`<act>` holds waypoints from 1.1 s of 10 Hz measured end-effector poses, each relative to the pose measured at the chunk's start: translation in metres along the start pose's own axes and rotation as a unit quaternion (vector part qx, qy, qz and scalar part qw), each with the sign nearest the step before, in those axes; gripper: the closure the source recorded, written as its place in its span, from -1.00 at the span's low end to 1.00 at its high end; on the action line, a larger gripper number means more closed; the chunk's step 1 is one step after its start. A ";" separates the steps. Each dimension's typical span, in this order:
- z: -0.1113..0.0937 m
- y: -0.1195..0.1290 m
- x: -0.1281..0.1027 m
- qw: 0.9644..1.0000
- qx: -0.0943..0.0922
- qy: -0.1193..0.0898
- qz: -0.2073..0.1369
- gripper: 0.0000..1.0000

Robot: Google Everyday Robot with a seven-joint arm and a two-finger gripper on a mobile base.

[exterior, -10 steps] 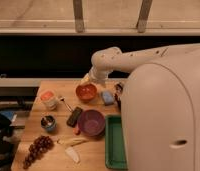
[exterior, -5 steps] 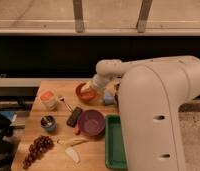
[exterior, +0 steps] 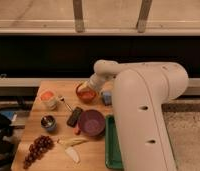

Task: Stack bowls on top of each other

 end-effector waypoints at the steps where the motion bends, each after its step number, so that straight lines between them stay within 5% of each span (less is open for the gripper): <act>1: 0.006 -0.002 -0.003 1.000 0.001 0.005 -0.001 -0.49; 8: 0.012 -0.008 0.001 0.999 0.031 0.008 -0.019 0.90; 11: -0.006 -0.003 0.005 0.997 0.047 0.001 -0.054 1.00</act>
